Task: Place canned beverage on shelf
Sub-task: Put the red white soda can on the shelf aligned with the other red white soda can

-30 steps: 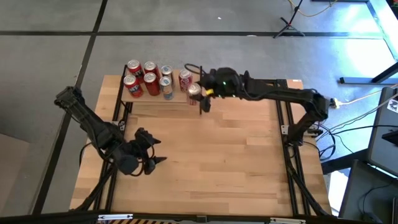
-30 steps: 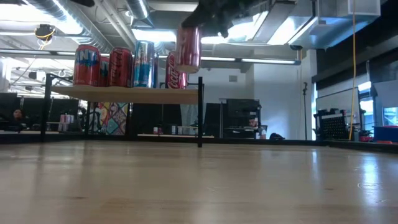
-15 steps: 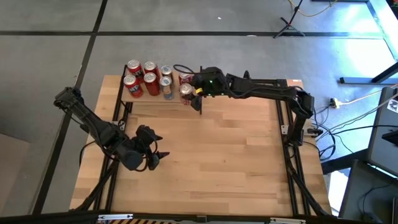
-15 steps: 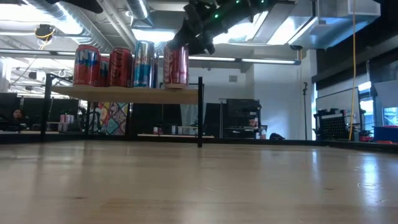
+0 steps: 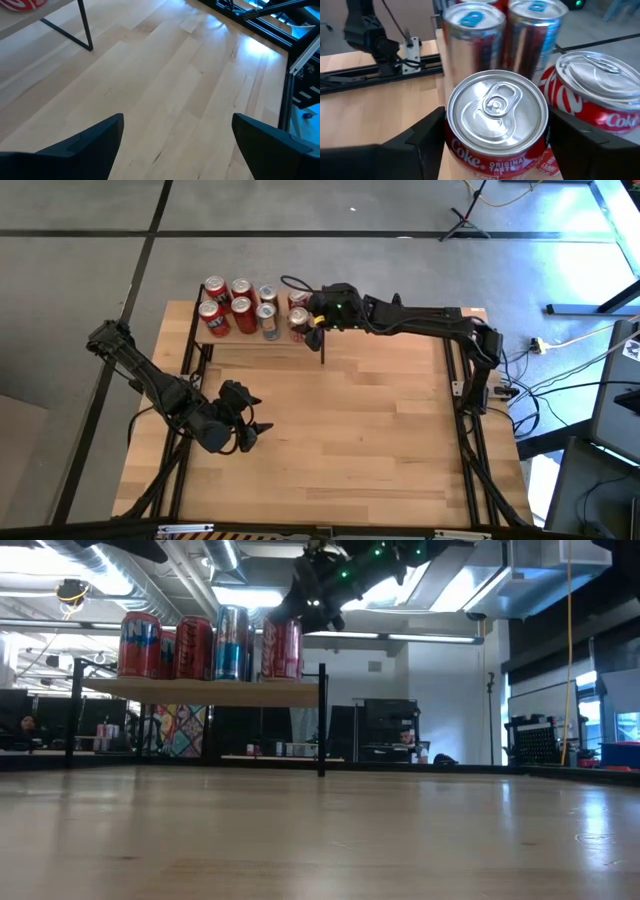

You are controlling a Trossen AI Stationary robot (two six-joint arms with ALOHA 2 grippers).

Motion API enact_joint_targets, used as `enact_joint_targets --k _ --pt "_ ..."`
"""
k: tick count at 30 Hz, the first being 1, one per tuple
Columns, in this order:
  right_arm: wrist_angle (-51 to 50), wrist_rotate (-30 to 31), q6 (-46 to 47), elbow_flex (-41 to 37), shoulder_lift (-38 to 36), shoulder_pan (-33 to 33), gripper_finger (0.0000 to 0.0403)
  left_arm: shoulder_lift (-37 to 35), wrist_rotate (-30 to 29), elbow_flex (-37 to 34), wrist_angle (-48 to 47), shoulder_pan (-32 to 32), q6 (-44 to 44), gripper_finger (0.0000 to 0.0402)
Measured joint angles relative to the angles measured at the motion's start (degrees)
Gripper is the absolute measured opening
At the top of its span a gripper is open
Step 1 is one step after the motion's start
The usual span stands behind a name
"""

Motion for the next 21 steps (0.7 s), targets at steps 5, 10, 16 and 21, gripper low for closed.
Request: enact_joint_targets --k 5,10,16,21 --pt "0.02 0.08 -0.17 -0.02 0.02 -0.69 0.0287 0.00 -0.02 0.00 0.22 0.00 0.00 0.0360" --pt "0.64 0.19 -0.33 -0.11 0.04 -0.66 0.0294 0.00 -0.02 0.00 0.24 0.00 0.00 0.0360" --pt "0.76 0.17 -0.33 -0.11 0.04 -0.64 0.0323 0.00 0.00 0.00 0.24 0.00 0.10 0.0360" --pt "1.38 0.68 -0.35 -0.10 0.02 -0.64 0.0352 0.00 0.00 0.00 0.24 0.00 0.15 0.0360"
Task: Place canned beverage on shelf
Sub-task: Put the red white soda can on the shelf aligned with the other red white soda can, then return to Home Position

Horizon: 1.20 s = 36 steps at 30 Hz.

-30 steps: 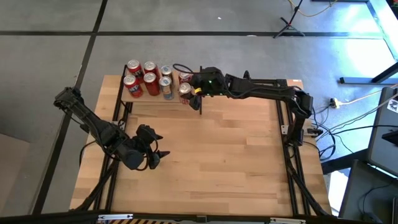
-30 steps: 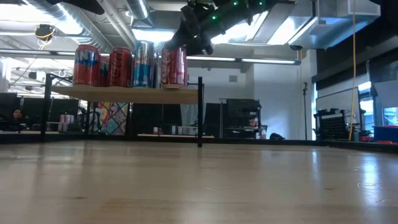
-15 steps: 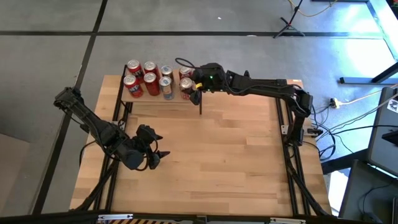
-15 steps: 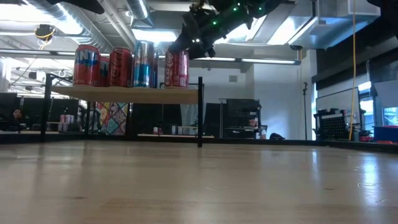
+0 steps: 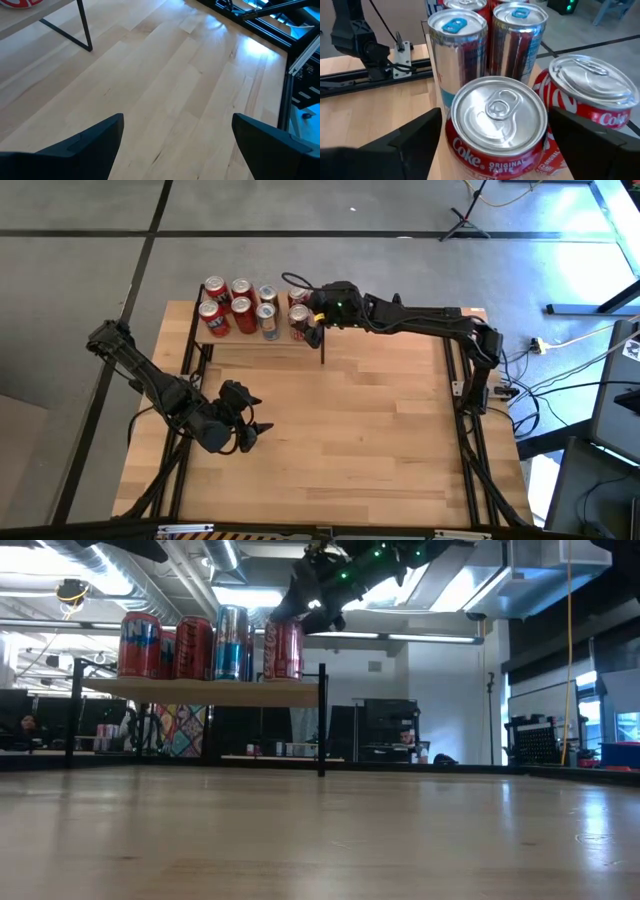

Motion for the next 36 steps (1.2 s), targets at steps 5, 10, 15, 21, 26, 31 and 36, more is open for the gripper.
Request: enact_joint_targets --k 5,10,15,21,26,31,36 --pt "-6.16 -0.33 -0.20 4.81 0.00 0.06 0.0366 0.00 -0.02 0.00 0.00 0.00 0.02 0.0360" --pt "-23.65 -2.39 -2.77 17.46 -1.42 0.09 0.0367 0.00 0.05 -0.02 2.40 0.00 -0.04 0.0360" --pt "-35.65 -4.90 -2.78 26.86 -4.10 0.81 0.0353 0.01 0.60 -0.02 5.10 1.06 0.27 0.0360" --pt "-41.50 -5.16 -2.62 27.14 -9.83 4.60 0.0254 0.01 5.27 -0.02 10.32 6.07 8.65 0.0360" --pt "-43.39 -5.55 1.03 22.11 -15.07 8.64 0.0129 0.00 16.89 -0.02 11.20 14.18 18.29 0.0337" --pt "-38.72 -5.60 6.55 11.12 -21.19 12.66 0.0023 0.00 29.47 -0.02 11.61 22.55 29.83 0.0253" --pt "-24.65 -3.95 13.64 -5.78 -30.10 16.73 0.0017 -0.32 35.81 -0.02 12.39 27.81 39.38 0.0121"
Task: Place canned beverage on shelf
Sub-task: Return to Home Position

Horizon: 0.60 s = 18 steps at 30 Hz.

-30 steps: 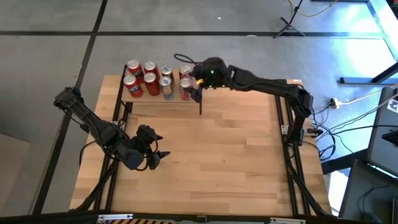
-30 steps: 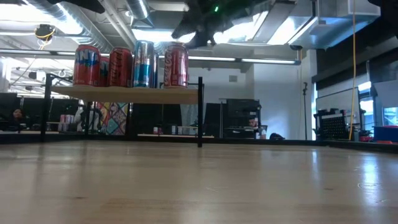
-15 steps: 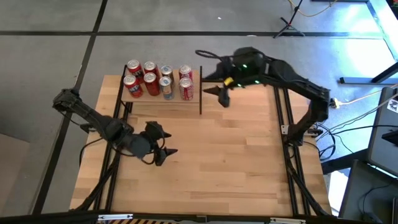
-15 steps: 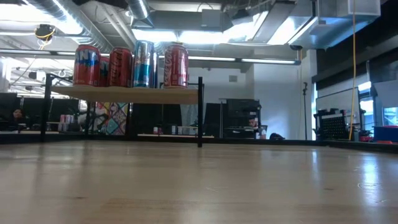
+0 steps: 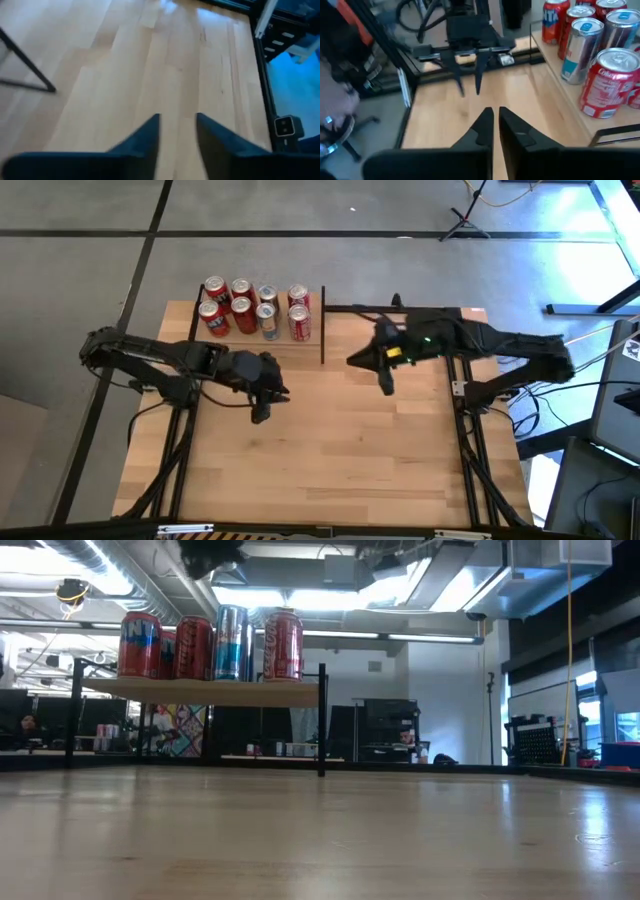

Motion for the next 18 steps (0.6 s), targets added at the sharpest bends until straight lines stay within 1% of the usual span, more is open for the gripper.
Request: enact_joint_targets --k 3,4,5,8,10,11,15,18 --pt "8.84 0.93 3.37 -10.02 -6.15 0.70 0.0023 -0.79 1.29 0.00 2.93 0.61 5.77 0.0039" --pt "11.37 0.98 4.53 -12.98 -8.08 0.62 0.0023 -0.96 1.51 0.00 4.09 0.57 7.28 0.0021" --pt "13.77 0.98 4.95 -15.83 -10.02 0.62 0.0021 -1.10 1.60 0.00 5.59 0.47 8.38 0.0011" --pt "18.22 1.22 5.35 -23.42 -15.88 0.56 0.0013 -1.91 2.02 0.00 8.88 0.42 10.15 0.0014" --pt "20.57 1.63 5.38 -27.71 -19.97 0.56 0.0008 -2.74 1.23 0.00 9.81 0.30 10.19 0.0017" --pt "21.08 2.23 5.29 -29.68 -21.96 0.58 0.0006 -2.95 -0.43 0.00 9.92 -0.04 10.17 0.0018" --pt "22.71 5.49 4.94 -36.46 -29.31 0.59 0.0003 -4.01 -11.43 0.00 9.31 -1.76 8.79 0.0019" --pt "20.28 5.76 4.64 -39.74 -33.04 0.58 0.0003 -4.33 -17.83 0.00 9.32 -2.30 8.81 0.0018"
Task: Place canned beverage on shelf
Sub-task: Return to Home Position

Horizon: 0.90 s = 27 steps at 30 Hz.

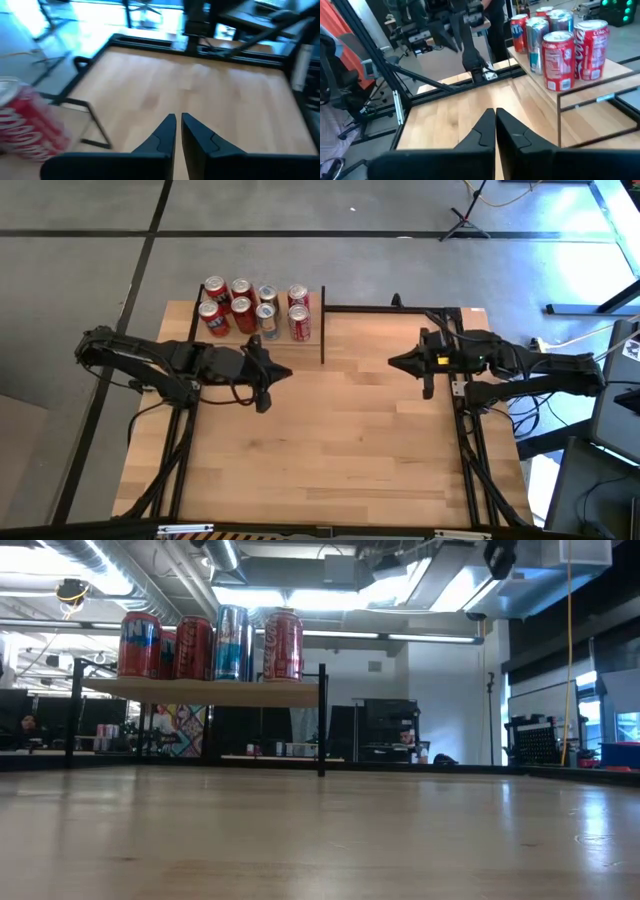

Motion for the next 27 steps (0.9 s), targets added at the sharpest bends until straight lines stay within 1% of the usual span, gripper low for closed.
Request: enact_joint_targets --k 2,4,6,8,10,13,18,21,24,27 --pt "-0.40 -0.05 0.18 -0.78 -1.26 0.00 0.0003 -0.03 -2.74 0.00 0.28 -0.06 -1.01 0.0016" --pt "-0.40 -1.16 0.74 -0.84 -1.75 0.00 0.0003 -0.03 -2.96 0.00 1.63 -0.03 -4.50 0.0015" --pt "-0.59 -2.26 -3.00 -0.77 -1.77 0.00 0.0003 -0.05 -2.90 0.00 1.61 -0.03 -3.14 0.0014" --pt "-0.68 -2.39 -6.81 -0.81 -1.65 0.00 0.0003 -0.03 -2.02 0.00 2.41 -0.05 0.14 0.0014" --pt "-0.83 -1.63 -8.98 -0.86 -2.41 0.00 0.0003 -0.22 0.50 0.00 3.07 -0.37 3.95 0.0014" --pt "-0.17 0.17 -10.97 -0.93 -3.98 0.00 0.0003 -0.91 5.19 0.00 3.22 -0.17 6.85 0.0014" --pt "4.99 0.26 -11.71 -6.46 -6.85 0.00 0.0003 -2.53 10.65 -1.07 3.53 1.81 10.35 0.0014" --pt "8.25 0.83 -11.21 -10.81 -9.06 0.00 0.0003 -6.17 13.07 -5.39 6.08 3.34 11.75 0.0014" --pt "10.95 1.67 -10.45 -14.58 -10.61 0.00 0.0003 -11.63 14.75 -12.06 12.88 4.71 11.61 0.0014" --pt "14.33 0.37 -10.20 -17.27 -11.67 0.00 0.0003 -17.21 16.04 -18.25 18.23 5.12 9.92 0.0014"
